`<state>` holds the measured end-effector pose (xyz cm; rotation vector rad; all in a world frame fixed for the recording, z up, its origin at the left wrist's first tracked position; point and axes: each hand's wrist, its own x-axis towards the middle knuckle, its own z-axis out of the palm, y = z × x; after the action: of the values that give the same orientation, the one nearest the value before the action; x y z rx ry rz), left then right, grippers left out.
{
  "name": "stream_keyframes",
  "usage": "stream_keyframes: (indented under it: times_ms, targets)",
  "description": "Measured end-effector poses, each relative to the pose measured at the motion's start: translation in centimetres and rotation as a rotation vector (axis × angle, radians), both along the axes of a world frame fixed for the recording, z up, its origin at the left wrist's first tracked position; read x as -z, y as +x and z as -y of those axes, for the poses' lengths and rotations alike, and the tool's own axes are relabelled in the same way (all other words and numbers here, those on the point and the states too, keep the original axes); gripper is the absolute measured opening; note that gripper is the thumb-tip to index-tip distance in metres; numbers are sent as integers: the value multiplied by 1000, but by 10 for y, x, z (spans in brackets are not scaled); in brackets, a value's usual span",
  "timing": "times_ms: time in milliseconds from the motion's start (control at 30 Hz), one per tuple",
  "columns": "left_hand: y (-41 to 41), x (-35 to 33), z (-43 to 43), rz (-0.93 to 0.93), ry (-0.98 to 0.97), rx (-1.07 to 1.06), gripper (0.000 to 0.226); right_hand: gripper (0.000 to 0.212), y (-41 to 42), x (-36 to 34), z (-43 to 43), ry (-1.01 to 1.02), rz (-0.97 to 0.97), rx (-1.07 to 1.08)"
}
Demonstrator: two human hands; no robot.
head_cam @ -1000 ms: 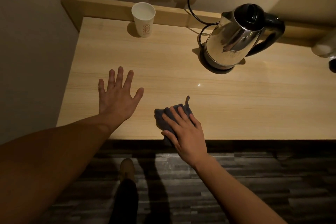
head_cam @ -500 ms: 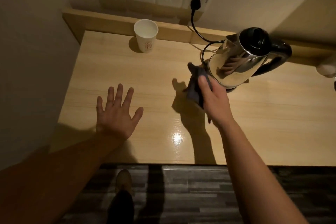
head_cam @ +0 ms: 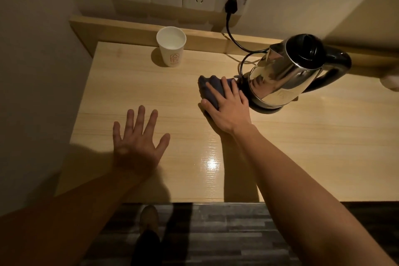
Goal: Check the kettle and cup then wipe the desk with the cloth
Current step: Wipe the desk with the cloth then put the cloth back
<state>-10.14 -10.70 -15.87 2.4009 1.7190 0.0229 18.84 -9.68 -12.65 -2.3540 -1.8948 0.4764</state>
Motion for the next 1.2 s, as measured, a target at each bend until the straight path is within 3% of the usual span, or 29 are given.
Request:
stream_keyframes:
  times_ms: [200,567,767,967,1067,1133,1200]
  targets:
    - [2,0,-5,-63,-88,-55,80,65,-3,4,67,32,52,-19]
    - [4,-7,1,-77,-49,-42,81,62,-14,10,166,39,85,7]
    - [9,-22,2,-25,-180,-54,75,60,-32,11,220,82,26,-8]
    - [83,-34,72,123,-162,135,68,45,-40,-20,269,156,-416,31]
    - [108,-26,86,72,-183,169,71,44,-30,-49,282,-2,-855,355]
    - [111,-16,88,-1,-141,181,73,58,-10,-65,278,41,-950,555]
    - [111,-10,88,-14,-109,180,75,44,14,-79,262,145,-1027,716]
